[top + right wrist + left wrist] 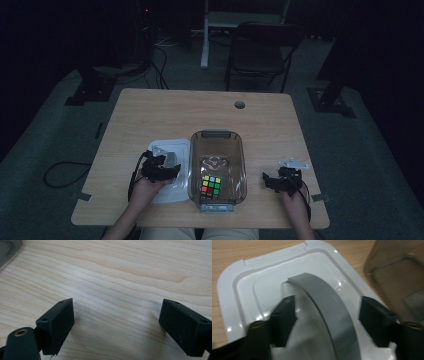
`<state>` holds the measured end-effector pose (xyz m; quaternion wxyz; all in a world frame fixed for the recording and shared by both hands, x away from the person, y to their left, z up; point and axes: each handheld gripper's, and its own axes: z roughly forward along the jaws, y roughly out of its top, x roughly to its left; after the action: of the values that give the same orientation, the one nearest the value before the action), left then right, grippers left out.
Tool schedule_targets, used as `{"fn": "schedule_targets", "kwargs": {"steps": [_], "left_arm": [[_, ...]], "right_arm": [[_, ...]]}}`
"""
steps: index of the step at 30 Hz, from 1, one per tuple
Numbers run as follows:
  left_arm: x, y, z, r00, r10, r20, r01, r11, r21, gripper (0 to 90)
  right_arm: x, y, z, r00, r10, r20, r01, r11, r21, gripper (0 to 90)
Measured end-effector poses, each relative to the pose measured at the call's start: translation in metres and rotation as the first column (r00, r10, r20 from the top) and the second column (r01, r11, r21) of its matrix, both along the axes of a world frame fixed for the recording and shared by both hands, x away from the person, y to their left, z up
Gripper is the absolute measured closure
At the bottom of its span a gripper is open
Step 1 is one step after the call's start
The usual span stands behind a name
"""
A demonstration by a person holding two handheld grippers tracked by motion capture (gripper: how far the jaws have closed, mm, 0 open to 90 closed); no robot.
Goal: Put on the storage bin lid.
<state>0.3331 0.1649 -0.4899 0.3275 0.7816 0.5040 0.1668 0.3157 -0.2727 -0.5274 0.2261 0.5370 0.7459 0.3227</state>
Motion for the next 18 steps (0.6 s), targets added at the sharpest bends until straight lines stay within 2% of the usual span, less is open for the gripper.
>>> {"fn": "schedule_targets", "kwargs": {"steps": [4, 8, 11, 15, 16, 18], "left_arm": [[0.000, 0.000, -0.001, 1.0000, -0.008, 0.003, 0.008, 0.9999, -0.006, 53.7], [0.001, 0.004, -0.001, 0.9999, 0.006, 0.009, -0.006, 0.9998, -0.018, 59.8], [0.002, 0.011, 0.001, 0.9996, 0.022, 0.019, -0.022, 0.9992, -0.034, 67.5], [0.002, 0.016, 0.004, 0.9987, 0.037, 0.034, -0.036, 0.9987, -0.035, 68.3], [0.003, 0.023, 0.007, 0.9975, 0.055, 0.044, -0.053, 0.9975, -0.045, 68.3], [0.004, 0.028, 0.009, 0.9969, 0.063, 0.047, -0.061, 0.9971, -0.046, 68.5]], "right_arm": [[0.000, -0.001, 0.000, 1.0000, 0.001, 0.000, -0.001, 1.000, 0.014, 12.4], [-0.001, 0.000, 0.001, 1.0000, 0.006, 0.002, -0.006, 1.000, 0.015, 12.4], [-0.003, 0.002, 0.004, 0.9997, 0.013, 0.022, -0.013, 1.000, 0.016, 12.4], [-0.006, 0.006, 0.008, 0.9986, 0.031, 0.043, -0.032, 0.999, 0.022, 12.4], [-0.006, 0.007, 0.009, 0.9980, 0.038, 0.050, -0.039, 0.999, 0.025, 12.4], [-0.010, 0.013, 0.014, 0.9953, 0.069, 0.068, -0.073, 0.996, 0.056, 12.3]]}}
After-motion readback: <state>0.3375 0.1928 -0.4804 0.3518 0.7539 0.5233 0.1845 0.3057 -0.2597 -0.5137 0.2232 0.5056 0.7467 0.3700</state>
